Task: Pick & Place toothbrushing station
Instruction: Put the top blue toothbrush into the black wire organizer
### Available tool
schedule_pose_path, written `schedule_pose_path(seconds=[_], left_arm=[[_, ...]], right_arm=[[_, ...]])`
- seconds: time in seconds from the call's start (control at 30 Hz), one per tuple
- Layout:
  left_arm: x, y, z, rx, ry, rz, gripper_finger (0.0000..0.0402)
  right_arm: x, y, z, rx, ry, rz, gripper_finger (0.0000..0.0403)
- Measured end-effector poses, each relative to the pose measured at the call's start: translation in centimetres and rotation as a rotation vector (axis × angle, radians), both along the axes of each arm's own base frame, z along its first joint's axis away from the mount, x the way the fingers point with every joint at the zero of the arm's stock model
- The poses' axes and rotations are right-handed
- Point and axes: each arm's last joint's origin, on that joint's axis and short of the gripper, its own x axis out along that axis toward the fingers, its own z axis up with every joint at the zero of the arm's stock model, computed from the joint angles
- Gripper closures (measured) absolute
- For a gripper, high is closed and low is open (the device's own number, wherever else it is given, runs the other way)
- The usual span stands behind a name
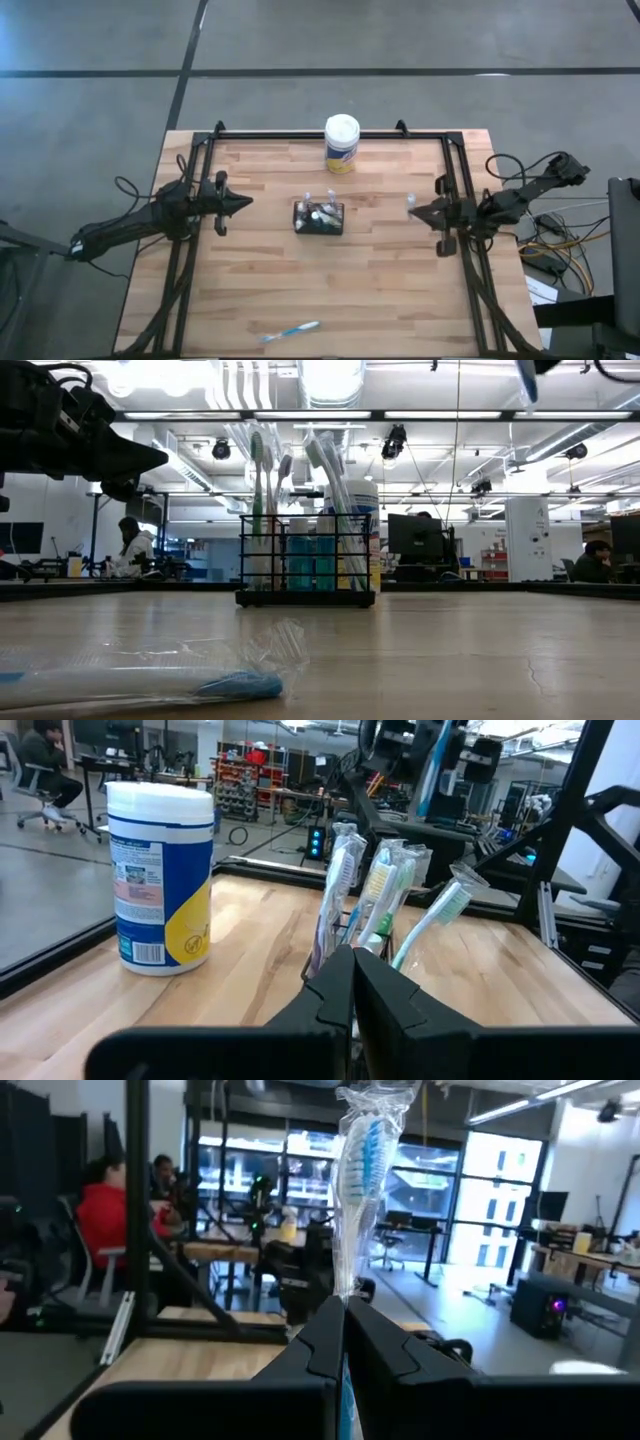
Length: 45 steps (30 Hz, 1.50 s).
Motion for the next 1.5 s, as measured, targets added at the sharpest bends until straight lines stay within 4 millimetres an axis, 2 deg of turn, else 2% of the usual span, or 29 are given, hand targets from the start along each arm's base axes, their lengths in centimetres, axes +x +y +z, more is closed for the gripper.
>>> schedule_pose_path(seconds=[0.2,0.33,0.83,1.27,1.5], left_arm=[[0.0,0.0,0.0,0.001,0.0,0.0,0.039],[0.0,0.0,0.0,0.002,-0.002,0.001,0.039],[0.0,0.0,0.1,0.012,-0.002,0.001,0.039],[0.0,0.0,0.1,0.01,-0.003,0.001,0.039],[0.0,0.0,0.1,0.01,-0.004,0.002,0.039]], right_arm=[[-1.2,-0.6,-3.7,0.01,-0.075,-0.006,0.0395],[-1.8,-1.0,-5.3,0.039,-0.141,-0.012,0.0395],[-2.7,-1.5,-8.0,0.065,-0.162,-0.007,0.0394],[-2.8,-1.6,-7.9,0.064,-0.188,-0.012,0.0394],[-3.0,-1.7,-6.6,0.07,-0.245,-0.011,0.0394]])
